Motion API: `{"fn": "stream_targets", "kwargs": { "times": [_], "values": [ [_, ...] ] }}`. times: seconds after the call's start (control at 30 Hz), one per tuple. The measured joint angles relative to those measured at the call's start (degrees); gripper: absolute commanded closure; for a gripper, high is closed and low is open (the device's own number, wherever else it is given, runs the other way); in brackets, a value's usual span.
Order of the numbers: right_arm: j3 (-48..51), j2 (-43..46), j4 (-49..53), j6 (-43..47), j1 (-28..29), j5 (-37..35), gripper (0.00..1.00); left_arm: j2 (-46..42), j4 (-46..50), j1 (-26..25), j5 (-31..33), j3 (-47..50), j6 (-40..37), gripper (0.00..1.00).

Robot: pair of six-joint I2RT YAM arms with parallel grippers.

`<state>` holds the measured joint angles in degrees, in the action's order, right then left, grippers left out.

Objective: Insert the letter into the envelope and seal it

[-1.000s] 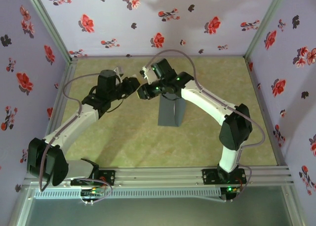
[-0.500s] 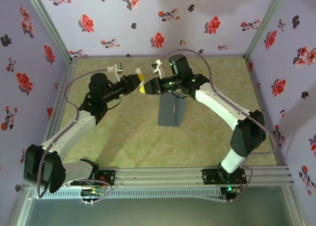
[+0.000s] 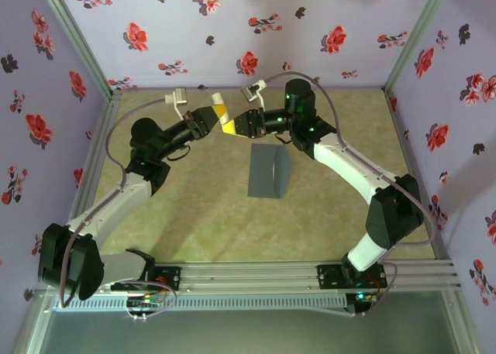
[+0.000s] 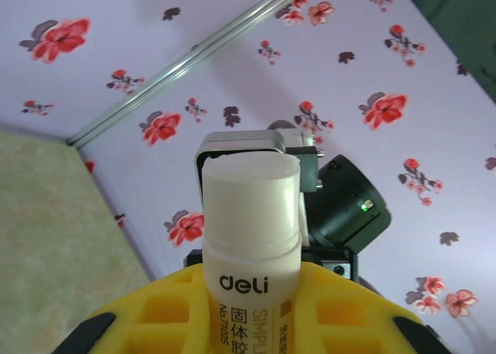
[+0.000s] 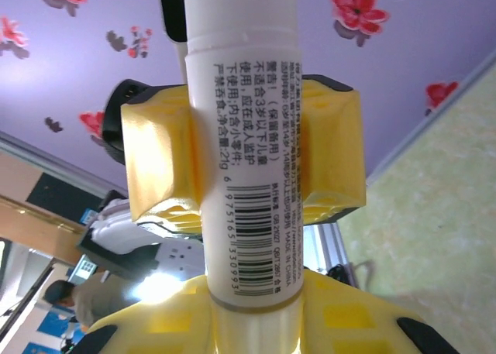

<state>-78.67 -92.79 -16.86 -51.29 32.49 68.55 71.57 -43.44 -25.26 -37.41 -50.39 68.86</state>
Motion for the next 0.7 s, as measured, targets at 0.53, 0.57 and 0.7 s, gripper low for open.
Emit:
{"fn": "stream_targets", "kwargs": {
  "times": [0.53, 0.57, 0.7],
  "values": [
    [-3.23, -0.31, 18.08, 13.90, -0.57, -3.37, 0.63, 2.73, 2.45, 2.08, -5.31, -0.02, 0.59, 1.00],
    [-3.96, -0.20, 20.92, 16.09, -0.63, -4.39, 0.61, 2.73, 4.11, 2.36, -5.42, -0.04, 0.02, 1.00],
    [-5.81, 0.92, 33.94, 25.46, -0.74, -9.62, 0.54, 2.73, 17.22, 4.20, -3.21, -3.19, -6.14, 1.00]
  ]
}}
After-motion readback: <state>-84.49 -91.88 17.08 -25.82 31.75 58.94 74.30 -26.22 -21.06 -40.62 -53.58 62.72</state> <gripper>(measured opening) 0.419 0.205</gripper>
